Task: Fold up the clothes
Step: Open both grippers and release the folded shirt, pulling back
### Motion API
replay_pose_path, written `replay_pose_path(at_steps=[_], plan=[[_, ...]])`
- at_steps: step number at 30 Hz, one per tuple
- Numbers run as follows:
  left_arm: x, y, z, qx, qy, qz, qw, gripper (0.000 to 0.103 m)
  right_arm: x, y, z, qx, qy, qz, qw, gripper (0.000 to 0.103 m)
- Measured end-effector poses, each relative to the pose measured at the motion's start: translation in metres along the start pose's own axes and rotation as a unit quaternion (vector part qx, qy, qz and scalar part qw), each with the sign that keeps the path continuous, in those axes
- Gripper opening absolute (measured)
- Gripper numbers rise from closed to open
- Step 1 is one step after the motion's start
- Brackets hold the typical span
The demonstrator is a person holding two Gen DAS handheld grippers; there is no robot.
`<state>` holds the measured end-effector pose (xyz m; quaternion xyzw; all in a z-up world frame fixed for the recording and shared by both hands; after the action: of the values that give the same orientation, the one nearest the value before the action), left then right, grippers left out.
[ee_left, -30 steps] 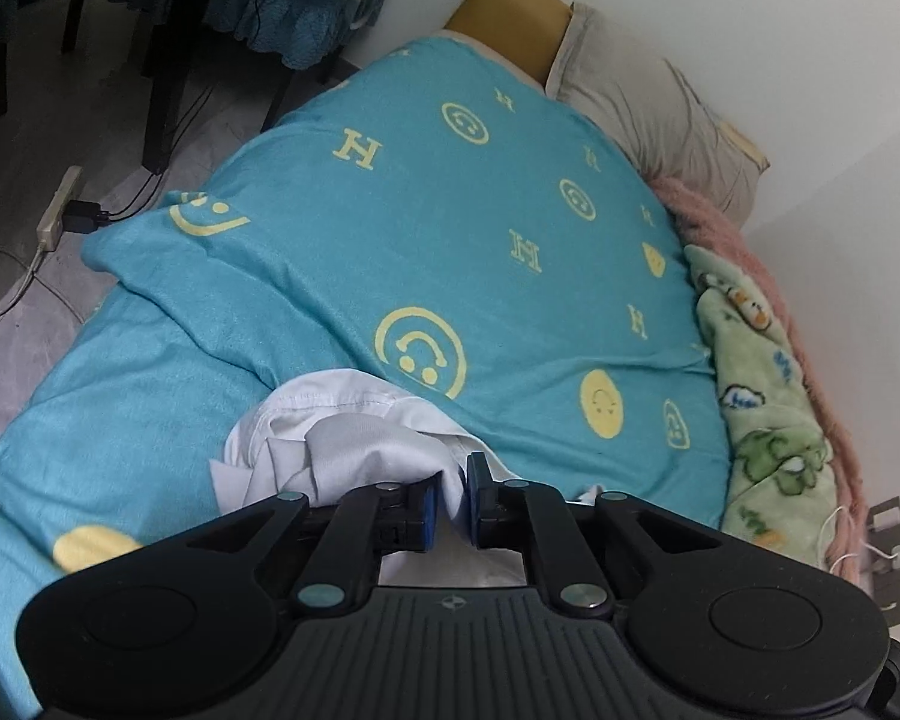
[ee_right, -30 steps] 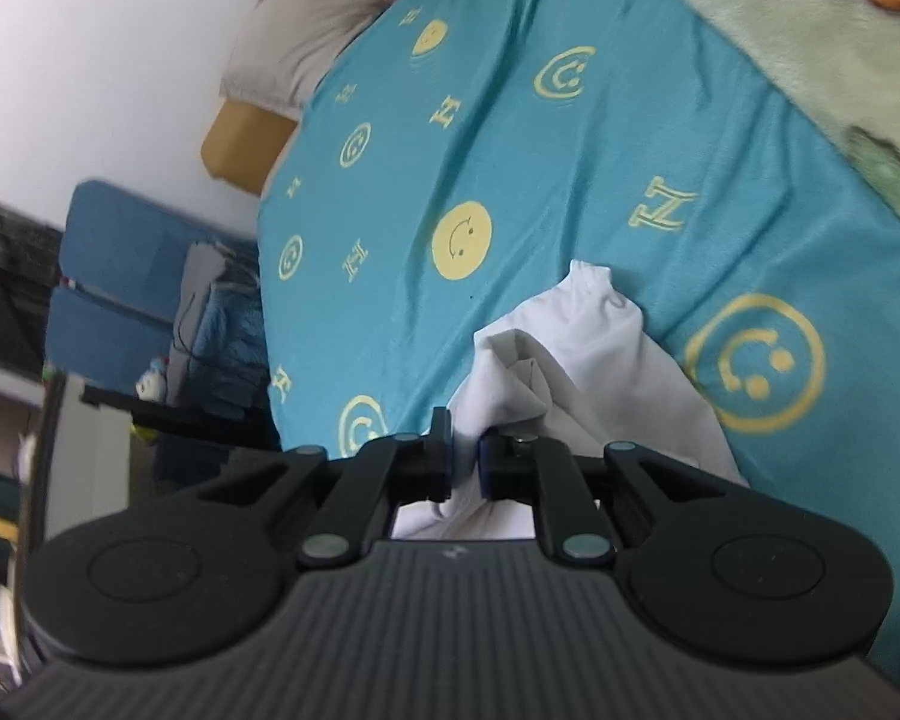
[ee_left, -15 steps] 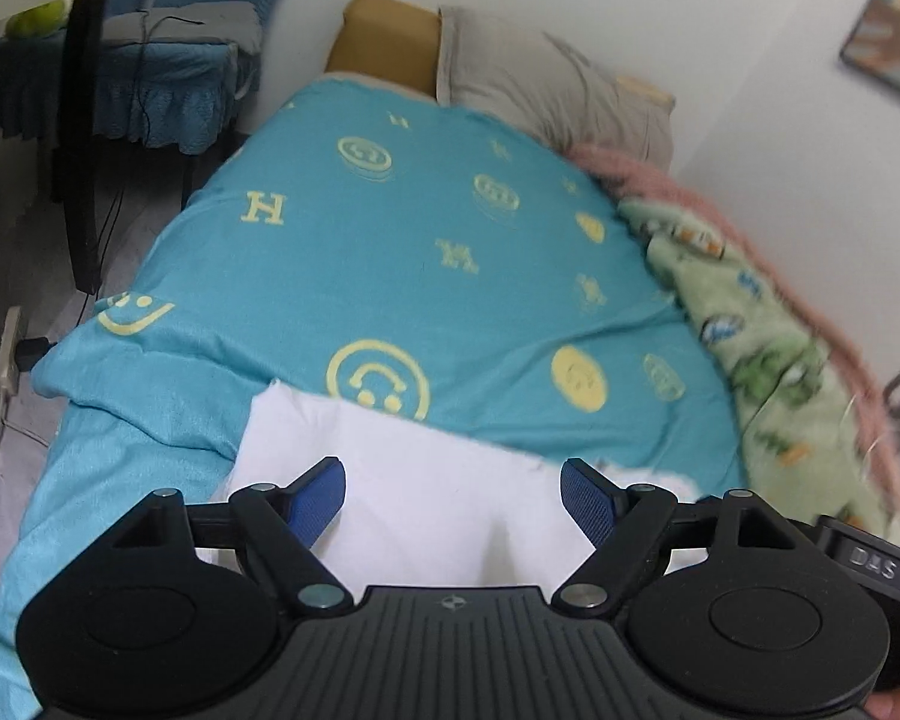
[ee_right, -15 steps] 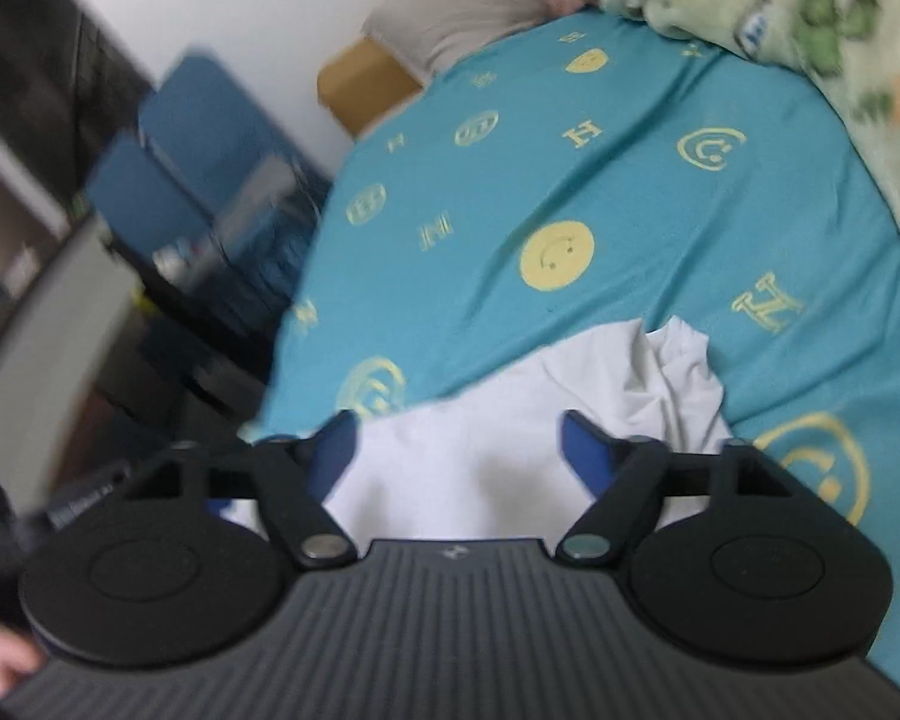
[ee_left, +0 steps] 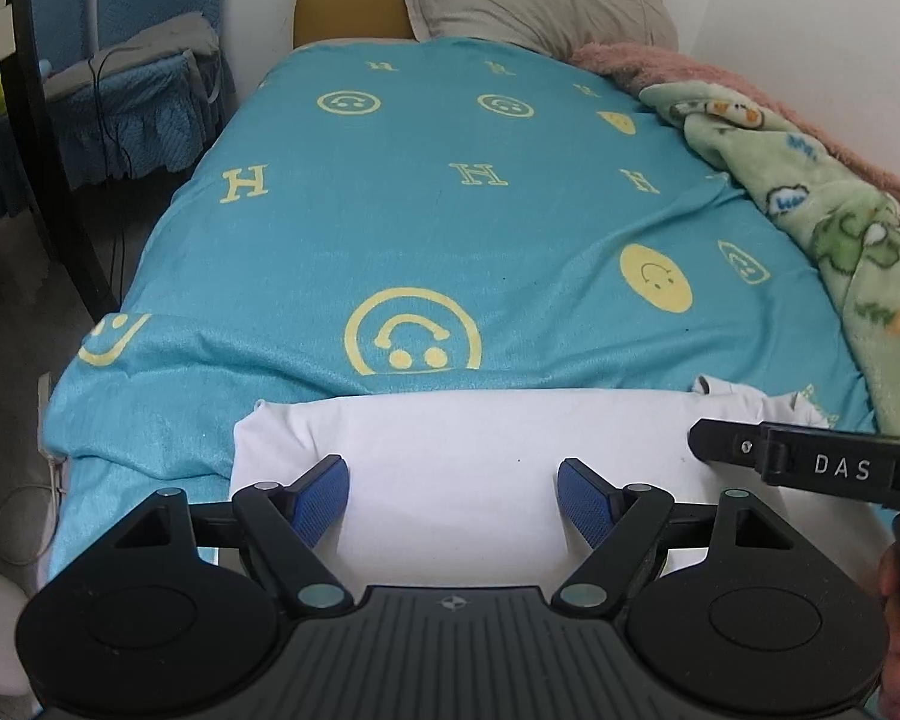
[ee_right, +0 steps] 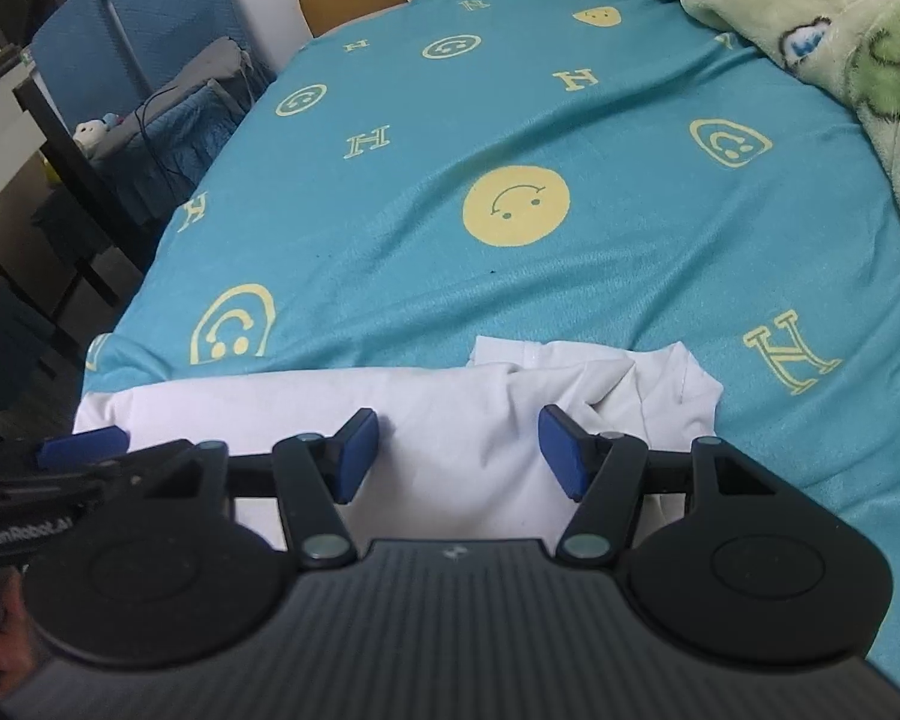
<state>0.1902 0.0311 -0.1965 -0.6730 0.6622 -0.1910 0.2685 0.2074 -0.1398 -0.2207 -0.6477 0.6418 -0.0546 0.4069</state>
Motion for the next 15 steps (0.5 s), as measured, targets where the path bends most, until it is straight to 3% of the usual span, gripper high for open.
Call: replay_pose_path(at_steps=[8,15], plan=[[-0.011,0.014,-0.041,0.018,0.017,-0.029,0.9993,0.078,-0.012,0.007,-0.022,0.005,0.018,-0.001,1.0,0.061],[-0.004,0.034,-0.054,0.003,0.0,-0.003,1.0,0.079,-0.033,0.037,-0.052,0.01,0.025,-0.022,0.999,0.061]])
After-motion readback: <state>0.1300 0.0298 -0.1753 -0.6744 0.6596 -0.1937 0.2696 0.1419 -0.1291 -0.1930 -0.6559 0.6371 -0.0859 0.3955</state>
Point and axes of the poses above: each gripper's, at about its wrist camera, not at the fingertips, and z roughly the way its jaws point, x to its right, y to its underside, the point moved 7 cm from there along z, roughly the way its jaws point, and after that the axes turned 15 degrees about -y, right-handed, at the moved point
